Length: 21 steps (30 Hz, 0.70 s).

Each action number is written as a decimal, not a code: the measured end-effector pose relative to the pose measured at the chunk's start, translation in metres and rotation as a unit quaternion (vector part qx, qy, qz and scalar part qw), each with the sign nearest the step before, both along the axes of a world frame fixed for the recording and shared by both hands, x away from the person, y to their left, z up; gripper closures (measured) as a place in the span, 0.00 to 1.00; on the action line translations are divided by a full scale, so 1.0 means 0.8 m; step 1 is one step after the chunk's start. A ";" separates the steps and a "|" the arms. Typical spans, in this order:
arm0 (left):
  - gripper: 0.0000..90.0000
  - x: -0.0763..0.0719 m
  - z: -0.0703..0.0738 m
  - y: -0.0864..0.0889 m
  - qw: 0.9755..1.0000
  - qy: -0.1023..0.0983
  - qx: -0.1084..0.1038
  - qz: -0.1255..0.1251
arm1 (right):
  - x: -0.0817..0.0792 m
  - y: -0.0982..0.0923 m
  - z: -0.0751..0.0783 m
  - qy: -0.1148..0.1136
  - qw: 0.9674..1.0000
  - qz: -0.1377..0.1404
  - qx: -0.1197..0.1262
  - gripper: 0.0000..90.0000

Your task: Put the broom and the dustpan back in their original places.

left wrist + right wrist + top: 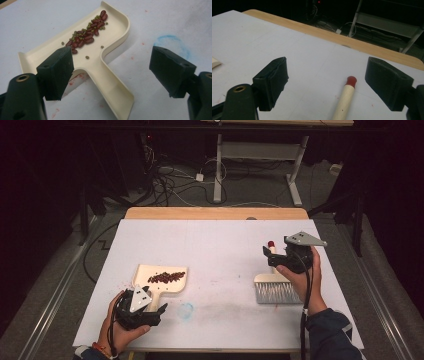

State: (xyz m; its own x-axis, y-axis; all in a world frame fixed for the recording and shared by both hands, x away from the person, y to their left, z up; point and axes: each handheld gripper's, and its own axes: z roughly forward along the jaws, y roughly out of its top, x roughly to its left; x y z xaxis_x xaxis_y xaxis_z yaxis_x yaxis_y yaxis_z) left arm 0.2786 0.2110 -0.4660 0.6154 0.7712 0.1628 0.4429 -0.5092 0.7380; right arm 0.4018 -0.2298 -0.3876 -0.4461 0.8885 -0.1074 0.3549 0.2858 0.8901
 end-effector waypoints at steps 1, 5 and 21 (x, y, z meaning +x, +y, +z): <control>0.22 0.000 0.000 0.000 1.000 -0.001 0.000 0.000 | -0.003 0.000 0.002 -0.002 1.000 0.002 0.001 0.22; 0.22 0.000 0.001 0.000 1.000 -0.002 -0.001 -0.001 | -0.011 0.005 0.006 -0.009 1.000 0.012 -0.006 0.22; 0.21 -0.003 0.001 -0.003 1.000 -0.009 -0.002 -0.007 | -0.042 0.012 0.012 -0.020 0.998 0.044 -0.032 0.22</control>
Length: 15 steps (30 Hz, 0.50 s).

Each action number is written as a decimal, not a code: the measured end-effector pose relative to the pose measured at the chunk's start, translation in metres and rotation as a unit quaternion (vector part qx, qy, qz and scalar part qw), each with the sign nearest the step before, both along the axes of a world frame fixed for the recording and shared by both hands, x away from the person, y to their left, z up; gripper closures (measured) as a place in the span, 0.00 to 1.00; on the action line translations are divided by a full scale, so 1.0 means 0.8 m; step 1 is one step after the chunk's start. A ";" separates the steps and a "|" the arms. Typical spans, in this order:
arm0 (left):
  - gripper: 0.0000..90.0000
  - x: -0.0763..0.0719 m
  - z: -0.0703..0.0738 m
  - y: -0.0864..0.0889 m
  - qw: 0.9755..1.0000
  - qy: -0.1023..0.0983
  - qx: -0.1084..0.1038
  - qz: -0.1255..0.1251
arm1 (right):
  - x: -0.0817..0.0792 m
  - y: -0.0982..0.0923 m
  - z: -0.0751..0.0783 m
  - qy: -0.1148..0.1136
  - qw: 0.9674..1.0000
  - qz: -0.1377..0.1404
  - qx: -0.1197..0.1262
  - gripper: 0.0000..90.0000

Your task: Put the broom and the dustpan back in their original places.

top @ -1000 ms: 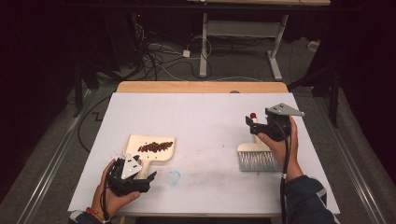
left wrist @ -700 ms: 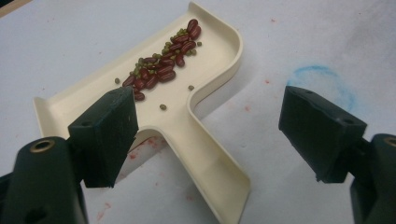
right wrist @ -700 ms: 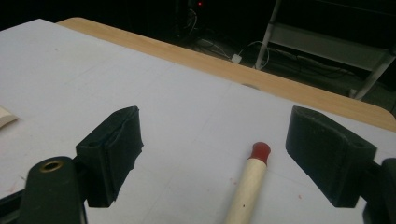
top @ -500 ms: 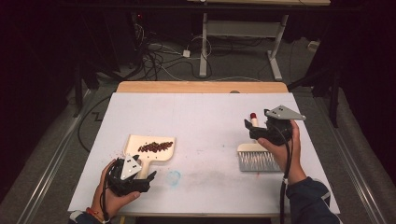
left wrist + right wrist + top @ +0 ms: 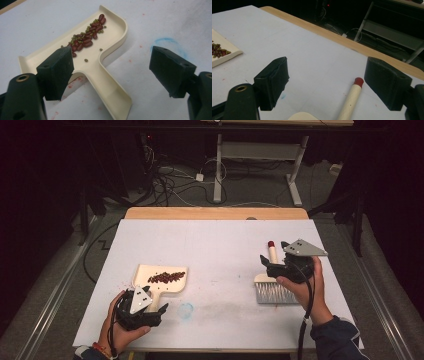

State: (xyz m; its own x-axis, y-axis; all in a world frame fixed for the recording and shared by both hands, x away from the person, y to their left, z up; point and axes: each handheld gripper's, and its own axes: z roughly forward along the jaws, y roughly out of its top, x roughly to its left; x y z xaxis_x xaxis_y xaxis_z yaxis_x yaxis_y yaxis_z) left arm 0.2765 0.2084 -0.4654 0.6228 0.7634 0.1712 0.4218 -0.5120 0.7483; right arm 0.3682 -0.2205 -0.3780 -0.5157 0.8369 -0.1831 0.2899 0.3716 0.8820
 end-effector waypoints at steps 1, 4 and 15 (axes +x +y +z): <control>0.22 0.000 0.000 0.000 1.000 -0.001 0.000 -0.001 | -0.002 -0.001 0.000 0.000 1.000 0.002 0.001 0.22; 0.22 0.000 0.000 -0.001 1.000 -0.002 -0.003 -0.003 | -0.006 -0.003 0.000 -0.002 1.000 0.011 -0.001 0.22; 0.21 -0.002 0.000 -0.002 1.000 -0.007 0.001 -0.012 | -0.025 -0.014 0.002 -0.022 0.999 0.039 -0.003 0.22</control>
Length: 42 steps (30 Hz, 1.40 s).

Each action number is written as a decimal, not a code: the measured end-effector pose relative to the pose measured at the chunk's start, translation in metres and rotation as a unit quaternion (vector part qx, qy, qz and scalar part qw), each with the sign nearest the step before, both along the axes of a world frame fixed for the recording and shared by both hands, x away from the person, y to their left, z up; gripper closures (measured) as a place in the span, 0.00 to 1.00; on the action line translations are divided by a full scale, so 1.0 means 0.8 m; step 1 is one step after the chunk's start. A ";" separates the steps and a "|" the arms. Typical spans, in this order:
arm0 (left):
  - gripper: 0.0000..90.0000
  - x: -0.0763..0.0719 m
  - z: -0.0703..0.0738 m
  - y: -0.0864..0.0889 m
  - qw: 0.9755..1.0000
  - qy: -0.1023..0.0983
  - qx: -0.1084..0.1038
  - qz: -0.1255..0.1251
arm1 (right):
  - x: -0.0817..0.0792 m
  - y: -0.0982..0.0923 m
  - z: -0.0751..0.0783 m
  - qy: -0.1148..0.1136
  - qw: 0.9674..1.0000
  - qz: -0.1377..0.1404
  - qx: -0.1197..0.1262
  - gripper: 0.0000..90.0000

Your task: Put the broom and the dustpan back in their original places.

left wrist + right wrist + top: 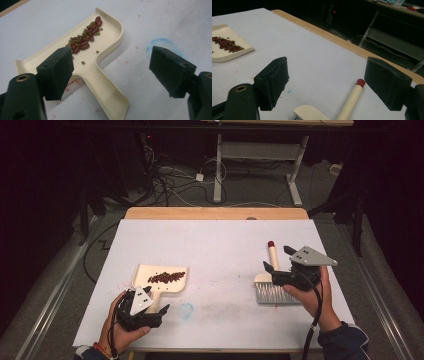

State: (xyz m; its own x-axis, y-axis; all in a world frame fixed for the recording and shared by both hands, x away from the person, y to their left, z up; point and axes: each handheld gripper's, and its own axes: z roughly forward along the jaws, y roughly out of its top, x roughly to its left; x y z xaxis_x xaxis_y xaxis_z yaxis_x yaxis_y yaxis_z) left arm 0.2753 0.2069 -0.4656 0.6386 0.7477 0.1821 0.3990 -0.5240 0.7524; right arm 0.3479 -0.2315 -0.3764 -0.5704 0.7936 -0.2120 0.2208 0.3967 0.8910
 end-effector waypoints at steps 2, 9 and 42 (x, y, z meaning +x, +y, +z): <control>0.22 0.000 0.000 0.000 1.000 0.000 0.002 -0.002 | -0.003 -0.002 0.001 -0.003 1.000 0.000 -0.005 0.22; 0.22 0.000 0.000 -0.001 1.000 -0.008 0.009 -0.006 | -0.015 -0.007 -0.003 -0.007 1.000 0.012 -0.012 0.22; 0.22 -0.001 -0.002 -0.005 1.000 -0.011 0.023 -0.017 | -0.045 -0.034 -0.043 -0.019 1.000 0.008 -0.022 0.22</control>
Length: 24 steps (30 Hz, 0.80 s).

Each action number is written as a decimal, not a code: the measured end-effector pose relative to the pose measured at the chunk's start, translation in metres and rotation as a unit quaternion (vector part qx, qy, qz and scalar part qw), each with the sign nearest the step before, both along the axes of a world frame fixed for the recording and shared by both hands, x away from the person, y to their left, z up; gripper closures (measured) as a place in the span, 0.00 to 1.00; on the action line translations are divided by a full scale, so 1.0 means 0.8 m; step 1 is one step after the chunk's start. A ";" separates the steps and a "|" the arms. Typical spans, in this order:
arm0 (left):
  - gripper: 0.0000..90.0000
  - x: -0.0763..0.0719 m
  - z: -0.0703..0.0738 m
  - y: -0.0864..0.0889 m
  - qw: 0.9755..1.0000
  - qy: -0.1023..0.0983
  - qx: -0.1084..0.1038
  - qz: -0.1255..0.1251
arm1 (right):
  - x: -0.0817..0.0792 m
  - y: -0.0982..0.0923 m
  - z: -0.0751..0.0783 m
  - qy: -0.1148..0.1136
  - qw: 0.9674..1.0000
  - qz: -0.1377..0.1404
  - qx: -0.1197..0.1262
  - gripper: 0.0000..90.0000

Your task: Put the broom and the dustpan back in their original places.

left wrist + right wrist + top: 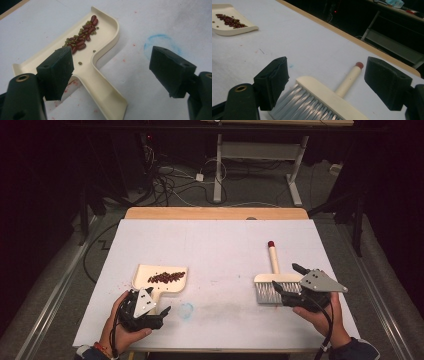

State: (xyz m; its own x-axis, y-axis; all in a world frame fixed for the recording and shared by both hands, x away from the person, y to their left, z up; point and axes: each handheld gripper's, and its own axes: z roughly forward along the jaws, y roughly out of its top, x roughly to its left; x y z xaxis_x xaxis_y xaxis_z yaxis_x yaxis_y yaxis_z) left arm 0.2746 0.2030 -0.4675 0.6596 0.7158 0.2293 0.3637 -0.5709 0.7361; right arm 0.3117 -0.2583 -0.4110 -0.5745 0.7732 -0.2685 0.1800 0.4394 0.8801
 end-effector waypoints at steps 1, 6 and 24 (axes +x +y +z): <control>0.21 0.000 0.000 0.000 1.000 0.000 0.000 0.000 | -0.001 -0.001 -0.003 0.002 1.000 0.002 0.002 0.22; 0.21 0.000 -0.001 0.000 1.000 -0.001 0.003 0.001 | -0.006 -0.008 -0.014 -0.006 1.000 -0.010 -0.012 0.22; 0.22 0.006 -0.004 0.000 1.000 0.000 -0.002 -0.002 | -0.022 -0.034 -0.057 0.030 0.999 -0.016 -0.005 0.22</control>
State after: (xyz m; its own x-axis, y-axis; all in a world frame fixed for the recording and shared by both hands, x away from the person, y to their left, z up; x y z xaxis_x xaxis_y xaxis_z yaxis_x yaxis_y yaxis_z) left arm 0.2796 0.2027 -0.4704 0.6618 0.7147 0.2262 0.3618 -0.5688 0.7386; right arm 0.2942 -0.2855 -0.4570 -0.5650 0.7890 -0.2414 0.2465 0.4406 0.8632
